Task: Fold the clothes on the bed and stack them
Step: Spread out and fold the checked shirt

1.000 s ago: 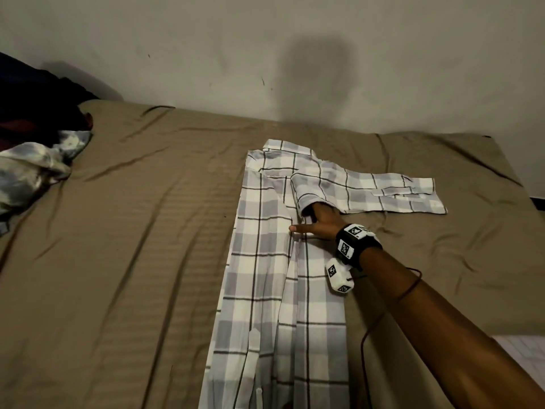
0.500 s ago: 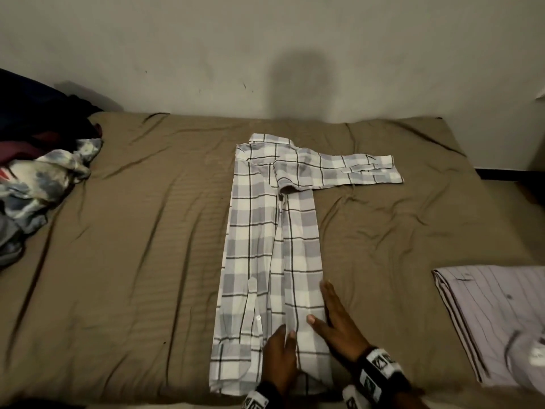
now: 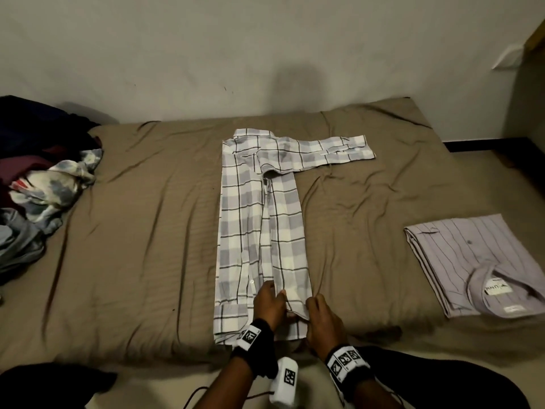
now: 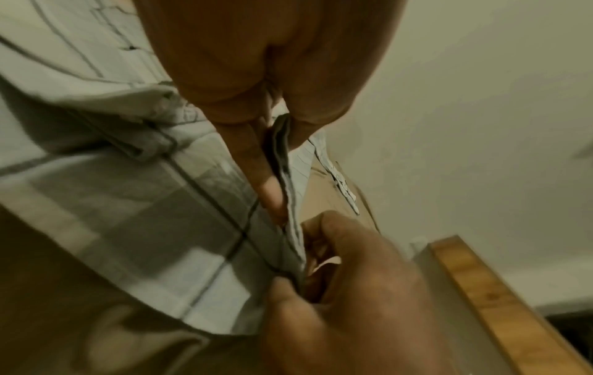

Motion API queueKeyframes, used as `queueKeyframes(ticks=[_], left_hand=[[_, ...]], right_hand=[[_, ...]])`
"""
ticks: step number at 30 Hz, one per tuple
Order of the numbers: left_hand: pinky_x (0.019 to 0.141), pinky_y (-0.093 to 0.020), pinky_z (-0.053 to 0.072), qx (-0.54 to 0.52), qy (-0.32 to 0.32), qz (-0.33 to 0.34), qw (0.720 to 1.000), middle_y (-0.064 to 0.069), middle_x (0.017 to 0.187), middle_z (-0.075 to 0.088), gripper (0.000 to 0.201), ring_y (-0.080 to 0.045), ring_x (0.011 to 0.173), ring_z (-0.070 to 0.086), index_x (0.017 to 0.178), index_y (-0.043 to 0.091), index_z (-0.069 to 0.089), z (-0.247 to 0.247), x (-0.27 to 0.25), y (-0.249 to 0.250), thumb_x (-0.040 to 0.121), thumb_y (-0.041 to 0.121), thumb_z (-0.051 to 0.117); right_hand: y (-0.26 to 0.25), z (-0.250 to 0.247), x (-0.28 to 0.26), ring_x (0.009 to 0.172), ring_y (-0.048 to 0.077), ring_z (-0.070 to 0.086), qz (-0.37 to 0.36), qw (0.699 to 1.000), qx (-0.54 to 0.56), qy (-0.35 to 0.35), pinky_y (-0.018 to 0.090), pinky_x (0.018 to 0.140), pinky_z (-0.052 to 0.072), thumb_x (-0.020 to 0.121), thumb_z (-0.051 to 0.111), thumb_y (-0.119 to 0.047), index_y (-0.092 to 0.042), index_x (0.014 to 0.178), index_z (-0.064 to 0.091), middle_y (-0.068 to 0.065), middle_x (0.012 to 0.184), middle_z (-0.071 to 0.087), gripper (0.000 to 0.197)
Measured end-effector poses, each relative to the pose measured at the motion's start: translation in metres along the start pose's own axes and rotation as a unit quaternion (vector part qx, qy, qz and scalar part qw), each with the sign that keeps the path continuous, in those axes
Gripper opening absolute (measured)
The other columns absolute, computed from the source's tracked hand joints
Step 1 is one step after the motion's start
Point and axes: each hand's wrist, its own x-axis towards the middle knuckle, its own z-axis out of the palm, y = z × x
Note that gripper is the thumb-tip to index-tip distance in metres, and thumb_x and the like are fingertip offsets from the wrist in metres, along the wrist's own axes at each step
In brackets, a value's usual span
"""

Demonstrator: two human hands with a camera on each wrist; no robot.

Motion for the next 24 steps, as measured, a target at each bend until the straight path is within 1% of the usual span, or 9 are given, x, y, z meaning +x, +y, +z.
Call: queueKeyframes(ticks=[4,8,11,14,16,17,19,21,24], left_hand=[[0.090,-0.034,0.053,0.117,0.017,0.048,0.992,-0.016,0.115,0.070,0.050,-0.035,0.107,0.067,0.136,0.007,0.050,-0.008,-0.019,0.015,0.089,0.005,0.066],[0.092,-0.036,0.051,0.248,0.014,0.070,0.966,-0.018,0.118,0.068,0.083,-0.035,0.108,0.067,0.158,0.014,0.025,-0.010,-0.027,0.015,0.088,0.009,0.069],[0.088,-0.036,0.051,0.347,0.014,0.103,0.932,-0.013,0.120,0.066,0.080,-0.031,0.109,0.065,0.160,0.021,0.021,-0.007,-0.034,0.014,0.092,0.009,0.061],[0.084,-0.038,0.054,0.441,0.009,0.159,0.883,-0.012,0.125,0.057,0.074,-0.032,0.115,0.059,0.150,0.019,0.042,-0.001,-0.039,0.020,0.083,0.008,0.072],[0.082,-0.038,0.059,0.471,-0.027,0.212,0.856,-0.017,0.129,0.060,0.079,-0.036,0.122,0.059,0.135,0.016,0.060,0.006,-0.026,0.024,0.062,0.015,0.091],[0.092,-0.041,0.057,0.490,-0.038,0.253,0.833,-0.023,0.137,0.057,0.082,-0.041,0.131,0.053,0.136,0.013,0.060,0.012,-0.015,0.025,0.062,0.021,0.093],[0.119,-0.052,0.032,0.498,-0.092,0.277,0.816,-0.033,0.159,0.027,0.072,-0.048,0.151,0.020,0.153,0.005,0.040,0.020,0.009,0.034,0.092,0.034,0.065],[0.125,-0.053,0.012,0.547,-0.145,0.266,0.780,-0.028,0.166,-0.001,0.068,-0.043,0.155,-0.005,0.161,0.009,0.016,0.023,0.038,0.039,0.105,0.041,0.035],[0.125,-0.056,0.005,0.615,-0.180,0.272,0.718,-0.016,0.168,-0.017,0.093,-0.035,0.155,-0.013,0.163,0.020,-0.006,0.025,0.077,0.040,0.098,0.060,0.047]], right_hand=[[-0.005,0.004,-0.006,0.048,0.024,0.060,0.017,0.997,-0.073,-0.031,0.034,0.034,0.040,0.041,0.087,-0.006,-0.023,0.093,0.050,0.003,0.083,0.059,0.066],[0.001,0.009,-0.010,0.039,0.020,0.057,0.047,0.993,-0.085,-0.060,0.027,0.031,0.038,0.023,0.090,-0.009,-0.020,0.082,0.065,0.002,0.074,0.061,0.064],[-0.010,-0.006,-0.015,0.042,0.020,0.061,0.079,0.988,-0.092,-0.091,0.025,0.035,0.043,0.023,0.092,-0.018,-0.015,0.070,0.067,0.003,0.063,0.061,0.053],[-0.013,-0.018,-0.018,0.082,0.028,0.072,0.125,0.985,-0.099,-0.072,0.033,0.066,0.055,0.070,0.077,-0.022,-0.013,0.092,0.069,0.008,0.092,0.069,0.025],[-0.014,-0.024,-0.015,0.077,0.028,0.069,0.109,0.991,-0.079,-0.005,0.035,0.061,0.055,0.062,0.078,-0.022,-0.011,0.089,0.069,0.008,0.089,0.066,0.031],[-0.014,-0.022,-0.012,0.078,0.028,0.068,0.091,0.993,-0.075,0.021,0.036,0.061,0.056,0.058,0.075,-0.022,-0.009,0.093,0.069,0.010,0.091,0.065,0.038],[-0.014,-0.011,-0.003,0.109,0.034,0.064,0.043,0.996,-0.070,0.037,0.041,0.087,0.057,0.069,0.055,-0.026,0.000,0.124,0.060,0.020,0.121,0.063,0.061],[-0.009,0.008,0.003,0.144,0.034,0.037,0.005,0.997,-0.065,0.033,0.040,0.116,0.033,0.083,0.047,-0.031,0.003,0.151,0.033,0.023,0.157,0.034,0.077],[-0.002,0.030,-0.002,0.154,0.024,0.014,0.023,0.998,-0.053,-0.027,0.034,0.121,0.005,0.095,0.045,-0.052,-0.007,0.161,0.009,0.012,0.169,0.002,0.088]])
